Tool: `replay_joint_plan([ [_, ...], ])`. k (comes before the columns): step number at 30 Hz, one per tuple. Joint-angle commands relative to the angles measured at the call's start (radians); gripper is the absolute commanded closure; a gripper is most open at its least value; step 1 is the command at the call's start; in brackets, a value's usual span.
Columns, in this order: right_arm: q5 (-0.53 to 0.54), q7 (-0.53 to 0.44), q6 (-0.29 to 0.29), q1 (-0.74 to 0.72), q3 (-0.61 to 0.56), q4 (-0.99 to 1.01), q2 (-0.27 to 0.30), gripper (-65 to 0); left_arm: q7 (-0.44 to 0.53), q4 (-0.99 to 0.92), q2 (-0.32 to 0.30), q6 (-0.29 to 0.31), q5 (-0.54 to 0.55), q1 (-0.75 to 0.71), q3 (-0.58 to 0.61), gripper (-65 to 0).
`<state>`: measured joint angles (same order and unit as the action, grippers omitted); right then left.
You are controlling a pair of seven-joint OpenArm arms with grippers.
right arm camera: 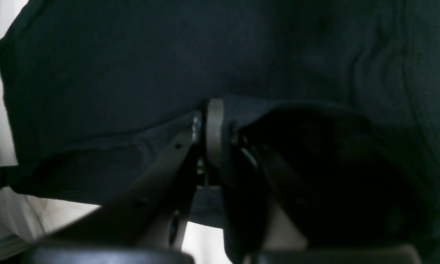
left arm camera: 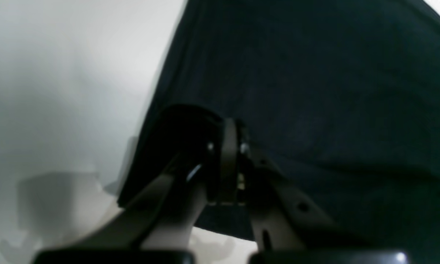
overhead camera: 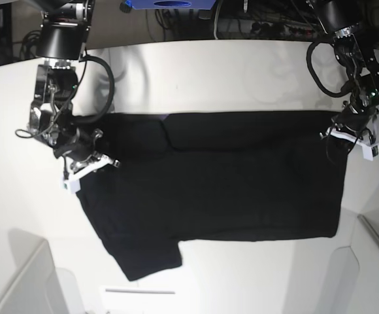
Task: Fold the T-shirt properly
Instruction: 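Lift both shoulder corners and pull them toward the hem, then pull both held corners back toward the collar, flattening the shirt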
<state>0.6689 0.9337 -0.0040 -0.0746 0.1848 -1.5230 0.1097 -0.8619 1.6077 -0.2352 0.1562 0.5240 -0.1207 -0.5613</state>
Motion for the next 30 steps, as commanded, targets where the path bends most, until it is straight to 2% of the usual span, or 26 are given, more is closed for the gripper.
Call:
replay_joint_plan([
  [1, 0.012, -0.017, 0.003, -0.021, 0.002, -0.018, 0.008, 0.0, 0.022, 0.018, -0.016, 0.003, 0.008, 0.02, -0.006, 0.0],
  [8, 0.012, -0.017, 0.002, -0.021, 0.002, -0.018, 0.008, 0.0, 0.023, 0.016, -0.016, 0.003, 0.008, 0.02, -0.012, 0.0],
  [15, 0.012, -0.017, -0.044, -0.021, 0.009, -0.018, 0.008, 0.0, 0.023, 0.01, -0.016, 0.003, 0.008, 0.02, -0.012, 0.0],
  [17, 0.012, -0.018, -0.047, -0.02, 0.011, -0.02, 0.008, -8.6, 0.023, 0.01, -0.016, 0.003, 0.008, 0.02, -0.012, -2.0],
  [19, 0.012, -0.029, -0.05, -0.018, 0.011, -0.026, 0.008, -18.2, 0.023, 0.012, -0.016, 0.003, 0.008, 0.02, -0.012, -14.8],
  [21, 0.012, -0.066, -0.05, -0.012, 0.012, -0.029, 0.008, -23.9, 0.025, 0.012, -0.016, 0.003, 0.008, 0.02, -0.013, -27.3],
  [23, 0.012, -0.115, -0.052, 0.011, 0.012, -0.038, 0.008, -26.6, 0.025, 0.018, -0.016, 0.003, 0.008, 0.02, -0.015, -41.3],
  [25, 0.012, -0.16, -0.052, 0.046, 0.012, -0.073, 0.008, -26.4, 0.025, 0.029, -0.014, 0.003, 0.008, 0.017, -0.05, -52.7],
  [27, 0.012, -0.196, -0.058, 0.083, 0.012, -0.119, 0.008, -26.4, 0.025, 0.049, -0.01, 0.006, 0.011, 0.009, -0.101, -59.6],
  [30, 0.013, -0.288, -0.138, 0.166, 0.012, -0.21, 0.008, -26.9, 0.023, 0.096, -0.008, 0.007, 0.015, -0.029, -0.164, -63.2],
])
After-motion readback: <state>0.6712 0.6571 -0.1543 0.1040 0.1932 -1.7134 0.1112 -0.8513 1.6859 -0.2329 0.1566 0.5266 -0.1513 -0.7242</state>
